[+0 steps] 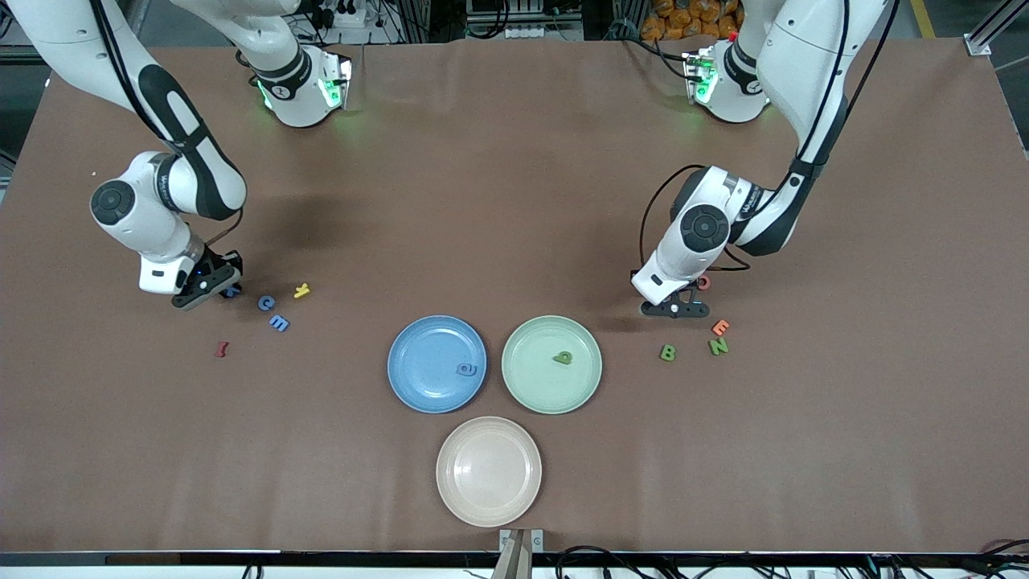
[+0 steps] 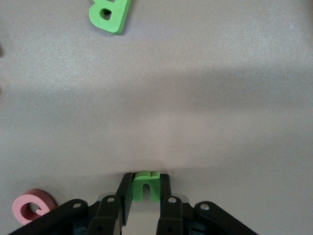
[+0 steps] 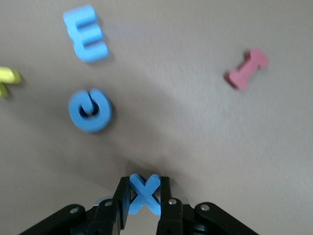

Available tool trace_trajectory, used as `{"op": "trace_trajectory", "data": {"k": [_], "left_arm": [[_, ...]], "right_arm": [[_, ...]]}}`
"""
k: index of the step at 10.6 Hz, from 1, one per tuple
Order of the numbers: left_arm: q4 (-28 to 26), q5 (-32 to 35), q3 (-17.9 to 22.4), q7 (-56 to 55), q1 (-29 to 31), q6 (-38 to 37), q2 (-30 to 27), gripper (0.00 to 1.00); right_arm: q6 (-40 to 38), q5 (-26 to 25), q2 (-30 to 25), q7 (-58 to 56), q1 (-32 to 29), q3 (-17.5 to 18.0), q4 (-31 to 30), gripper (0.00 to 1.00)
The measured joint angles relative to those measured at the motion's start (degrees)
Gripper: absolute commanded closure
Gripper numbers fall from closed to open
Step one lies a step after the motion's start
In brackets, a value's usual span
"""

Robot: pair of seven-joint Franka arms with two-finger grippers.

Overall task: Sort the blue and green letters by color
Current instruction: 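Drop the blue X on the blue plate while the left drops green n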

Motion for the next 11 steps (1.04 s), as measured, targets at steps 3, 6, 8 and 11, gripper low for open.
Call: {"op": "trace_trajectory", "data": {"k": [3,6,8,11], "left_arm": [[3.49,-0.13,-0.01,-4.6,-0.14,0.07,0.03,1.0],[9.82,-0.88,-0.05,-12.07,-0.26,0.05,0.19,1.0],[15.54,-2.64,-0.07,-17.91,-0.81,0.04,2.16,1.0],[26.2,-2.82,0.0,-29.2,-4.8,0.05,9.8,1.0]], "right_arm": [[-7.38,0.02,-0.03,5.85,2.67,0.49,5.59,0.77],[-20.51,0.03,-0.11,15.17,7.19,0.78,15.16,0.76],[-26.27,0.04,-0.08,24.87,12.32,0.99,20.8,0.76],[-27.81,3.25,1.39,35.56,19.15,1.12,25.33,0.76]]}}
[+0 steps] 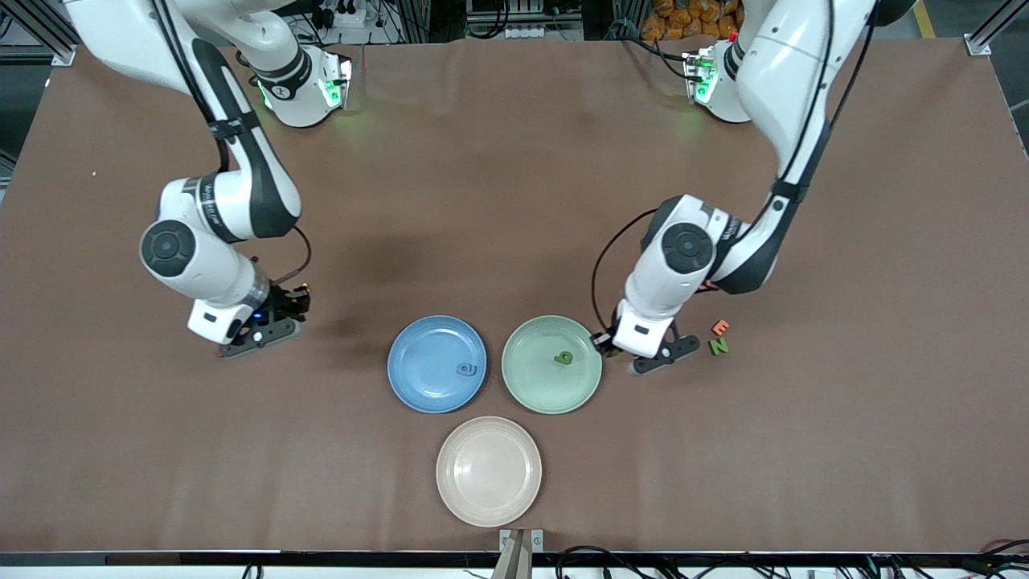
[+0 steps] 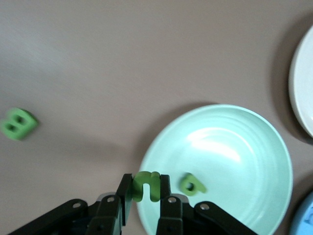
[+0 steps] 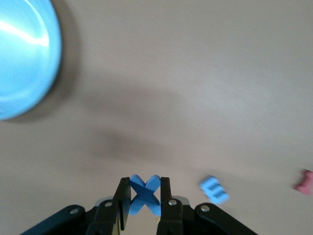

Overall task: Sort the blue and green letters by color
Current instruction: 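Drop the blue X on the blue plate while the left drops green n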

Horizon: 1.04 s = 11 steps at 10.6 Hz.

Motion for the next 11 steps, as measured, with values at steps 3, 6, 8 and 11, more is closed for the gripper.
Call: {"op": "trace_trajectory", "data": {"k": [3,6,8,11], "left_arm": [[3.4,0.0,0.58,-4.55,-2.48,3.49,4.3,1.0],[3.76,0.0,3.69,-5.88,-4.84,6.11,5.47,0.07],[4.21,0.0,4.16,-5.92,-5.04,6.14,5.46,0.01],[4.43,0.0,5.02,-5.91,-4.84,6.14,5.45,0.03]], "right_arm": [[0.02,4.05,4.84,6.73,4.62,0.0,5.69,0.76],[0.05,4.44,10.53,16.91,10.18,0.01,13.41,0.75],[0.07,4.55,14.57,21.33,12.5,-0.01,18.54,0.72],[0.2,4.59,19.47,24.23,14.25,-0.01,23.22,0.22]]}}
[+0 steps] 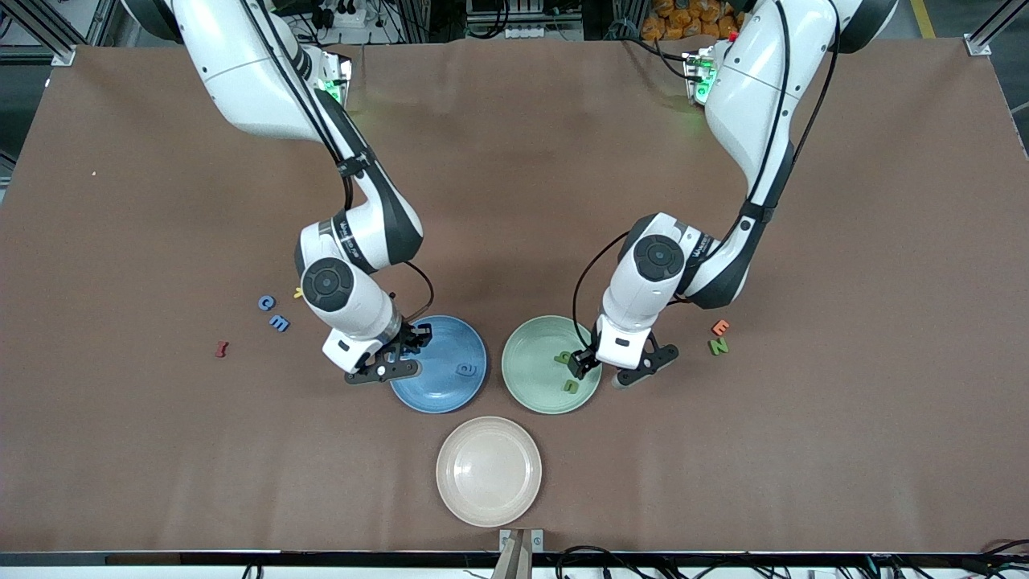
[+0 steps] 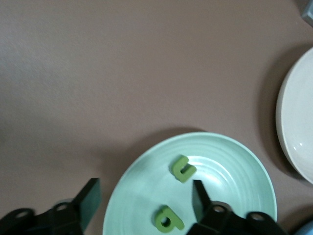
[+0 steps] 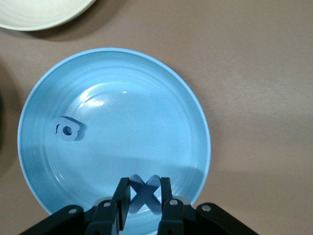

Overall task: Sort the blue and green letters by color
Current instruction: 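Drop the blue X on the blue plate while the left drops green n, then grasp the green B with the left gripper while the right grasps blue E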

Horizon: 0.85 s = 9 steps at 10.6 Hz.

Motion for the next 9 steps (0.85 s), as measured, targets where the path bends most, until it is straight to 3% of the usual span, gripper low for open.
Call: {"op": "trace_trajectory", "data": {"k": [1,5,9], "left_arm": [[0.01,0.0,0.36,0.13,0.42,-0.05,-0.04,0.04],[0.35,0.11,0.74,10.99,6.39,-9.65,-0.92,0.04],[-0.15,0.14,0.65,27.36,8.32,-17.29,-2.28,0.03]], "right_arm": [[0.04,0.01,0.64,0.16,0.1,0.0,0.55,0.0],[0.05,0.01,0.9,-2.1,-0.02,-0.44,2.22,0.0],[-1.6,0.02,0.91,-21.74,-4.01,-1.04,2.75,0.0]]}}
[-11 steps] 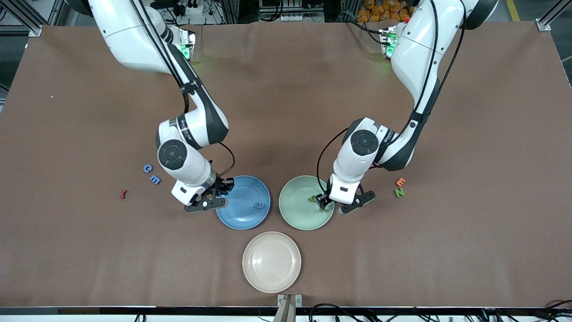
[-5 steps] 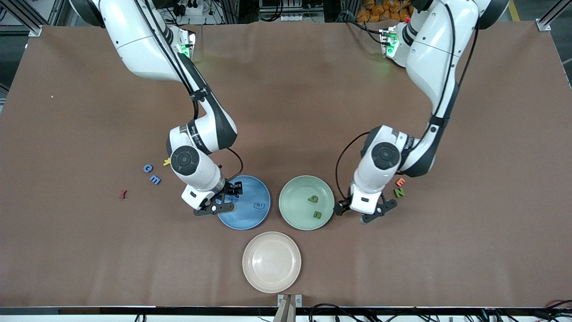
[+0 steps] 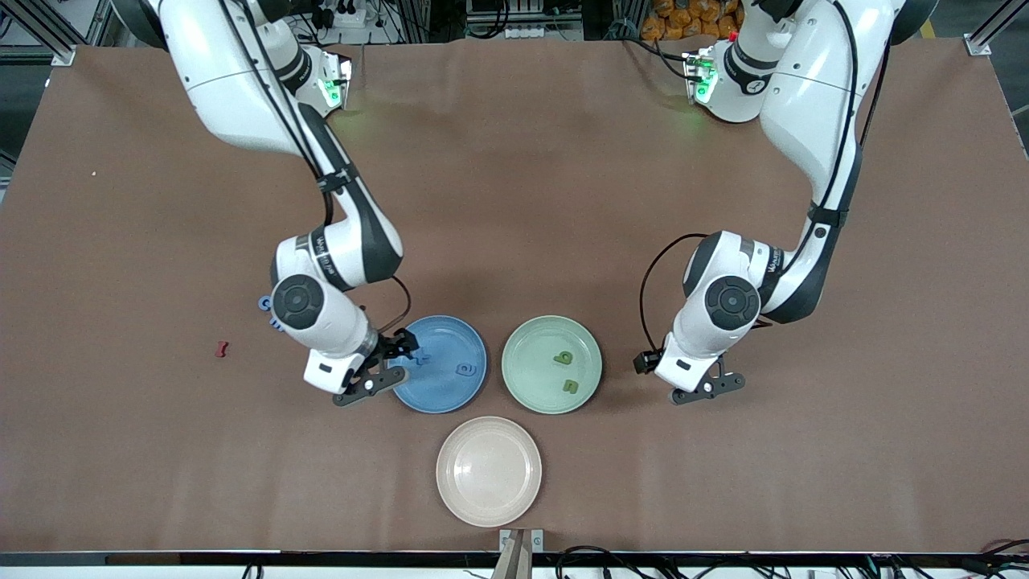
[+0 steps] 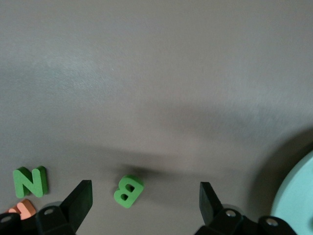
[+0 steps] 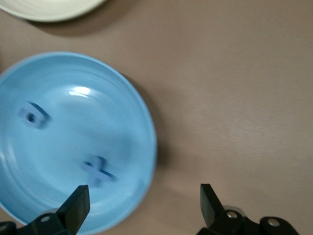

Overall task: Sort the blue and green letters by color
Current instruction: 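Grasp the green B with the left gripper while the right grasps blue E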

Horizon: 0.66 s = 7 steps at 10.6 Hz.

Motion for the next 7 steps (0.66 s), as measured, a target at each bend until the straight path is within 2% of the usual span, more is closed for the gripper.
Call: {"op": "trace_trajectory", "data": {"k": [4,7], "left_arm": [[-1.87,0.0,-0.15,7.69,0.02,-0.08,0.02,0.01],[-3.16,0.0,-0.65,19.87,1.48,-0.23,0.03,0.0]], "right_arm": [[-4.15,-0.01,-0.8,-19.63,-7.02,-0.45,-1.25,0.0],[-4.13,-0.02,-4.39,-28.31,-10.88,-0.72,-8.24,0.0]]}}
